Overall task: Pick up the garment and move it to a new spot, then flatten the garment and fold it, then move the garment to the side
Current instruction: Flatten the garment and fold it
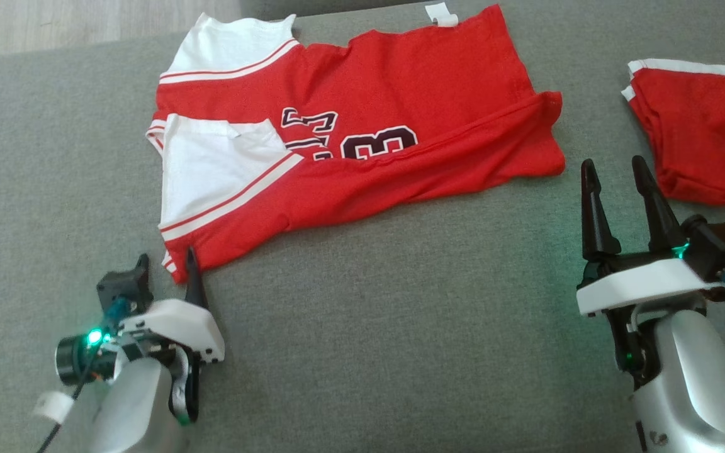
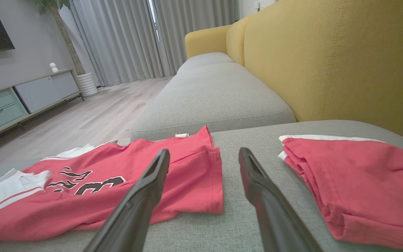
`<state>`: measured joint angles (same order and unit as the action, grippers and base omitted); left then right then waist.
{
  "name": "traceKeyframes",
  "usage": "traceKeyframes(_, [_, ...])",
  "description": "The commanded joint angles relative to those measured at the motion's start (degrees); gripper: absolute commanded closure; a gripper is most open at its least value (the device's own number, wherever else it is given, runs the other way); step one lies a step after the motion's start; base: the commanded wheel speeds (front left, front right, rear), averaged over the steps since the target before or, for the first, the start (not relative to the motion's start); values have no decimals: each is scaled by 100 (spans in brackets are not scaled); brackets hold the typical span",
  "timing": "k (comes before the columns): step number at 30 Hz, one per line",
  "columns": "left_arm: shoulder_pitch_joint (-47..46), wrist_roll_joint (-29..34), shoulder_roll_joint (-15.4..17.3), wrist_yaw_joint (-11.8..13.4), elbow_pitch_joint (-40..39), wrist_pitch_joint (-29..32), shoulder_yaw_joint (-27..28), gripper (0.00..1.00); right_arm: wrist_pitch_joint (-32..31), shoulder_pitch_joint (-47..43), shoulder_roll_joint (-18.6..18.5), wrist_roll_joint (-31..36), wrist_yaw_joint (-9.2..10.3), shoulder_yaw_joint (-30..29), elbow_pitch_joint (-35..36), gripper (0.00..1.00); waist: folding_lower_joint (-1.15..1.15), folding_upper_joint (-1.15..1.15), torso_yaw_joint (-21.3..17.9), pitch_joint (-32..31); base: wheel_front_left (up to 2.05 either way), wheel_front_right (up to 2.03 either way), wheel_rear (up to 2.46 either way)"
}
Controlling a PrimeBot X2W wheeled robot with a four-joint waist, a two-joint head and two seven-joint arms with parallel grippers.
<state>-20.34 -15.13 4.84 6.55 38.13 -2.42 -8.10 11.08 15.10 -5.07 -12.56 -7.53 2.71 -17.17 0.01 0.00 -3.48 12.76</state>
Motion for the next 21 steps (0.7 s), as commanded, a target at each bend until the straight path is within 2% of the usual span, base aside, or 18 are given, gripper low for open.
traceKeyframes(1, [-240,-1,139,13,-43,97,125,0,13,235,31,-34,4,104,190,0,-1,0,-20,21,0,0,0])
traceKeyframes(2, [-240,-1,139,13,-43,97,125,0,13,235,31,-34,4,104,190,0,-1,0,-20,21,0,0,0])
traceKeyframes(3, [-255,-31,137,-6,-9,137,128,18,18,240,32,-38,4,100,187,0,-1,0,-25,27,0,0,0])
traceKeyframes(4, [-269,-50,138,-13,11,149,131,69,22,242,33,-41,4,96,183,0,-1,0,-28,31,0,0,0])
traceKeyframes(5, [-279,-60,140,-14,24,146,130,100,24,243,33,-42,4,91,177,0,-1,0,-27,34,0,0,0])
traceKeyframes(13, [-412,-125,186,-32,-161,-201,168,100,-96,280,11,-16,4,72,70,0,-1,0,68,10,0,0,0])
traceKeyframes(21, [-631,15,345,-163,-766,-868,64,100,-1010,687,92,68,4,-97,-590,0,-1,0,161,57,0,0,0])
